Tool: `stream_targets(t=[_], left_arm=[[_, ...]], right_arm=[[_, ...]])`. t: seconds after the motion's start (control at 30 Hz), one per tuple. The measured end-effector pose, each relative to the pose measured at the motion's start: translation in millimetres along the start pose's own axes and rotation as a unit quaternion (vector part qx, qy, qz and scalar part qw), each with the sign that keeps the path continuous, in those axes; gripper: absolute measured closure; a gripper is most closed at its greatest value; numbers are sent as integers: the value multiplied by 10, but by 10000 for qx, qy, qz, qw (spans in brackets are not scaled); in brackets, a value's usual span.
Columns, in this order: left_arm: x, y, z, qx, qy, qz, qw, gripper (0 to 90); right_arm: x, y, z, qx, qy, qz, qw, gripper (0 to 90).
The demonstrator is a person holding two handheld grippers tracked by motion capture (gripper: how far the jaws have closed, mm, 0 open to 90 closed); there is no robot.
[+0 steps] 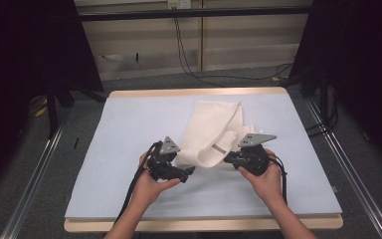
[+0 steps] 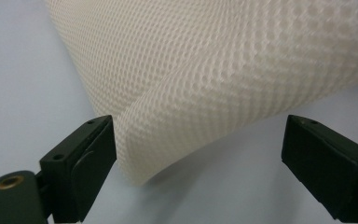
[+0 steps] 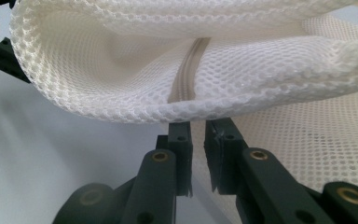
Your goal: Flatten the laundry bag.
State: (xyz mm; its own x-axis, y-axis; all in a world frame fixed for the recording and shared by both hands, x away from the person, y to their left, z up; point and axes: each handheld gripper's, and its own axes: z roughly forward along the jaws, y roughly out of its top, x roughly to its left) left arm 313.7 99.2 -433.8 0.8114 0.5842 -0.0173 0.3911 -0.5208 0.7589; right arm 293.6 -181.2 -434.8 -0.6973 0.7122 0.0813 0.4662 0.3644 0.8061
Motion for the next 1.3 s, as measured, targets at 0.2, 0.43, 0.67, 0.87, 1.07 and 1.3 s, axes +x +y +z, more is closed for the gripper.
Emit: stream_targets(t=[0.2,0.43,0.67,0.87,1.07,1.3], left_arm=[[-20,75,53,-85,9,17,10000,357],[119,111,-6,-161,84,-366,9992,755],[273,58,-107,-257,243,-788,9963,797],[407,-36,-180,-399,350,-1142,9920,806],[522,-93,-229,-420,455,-1288,9897,811],[687,-195,-251,-375,602,-1518,9859,809]], right_arm=[[51,60,73,77,71,-99,9999,805],[39,78,75,14,103,-88,9999,792],[-64,-49,4,107,-64,7,9999,770],[-176,-165,-68,195,-278,93,9994,718],[-258,-233,-129,126,-550,212,9982,607],[-313,-282,-165,91,-742,327,9967,547]])
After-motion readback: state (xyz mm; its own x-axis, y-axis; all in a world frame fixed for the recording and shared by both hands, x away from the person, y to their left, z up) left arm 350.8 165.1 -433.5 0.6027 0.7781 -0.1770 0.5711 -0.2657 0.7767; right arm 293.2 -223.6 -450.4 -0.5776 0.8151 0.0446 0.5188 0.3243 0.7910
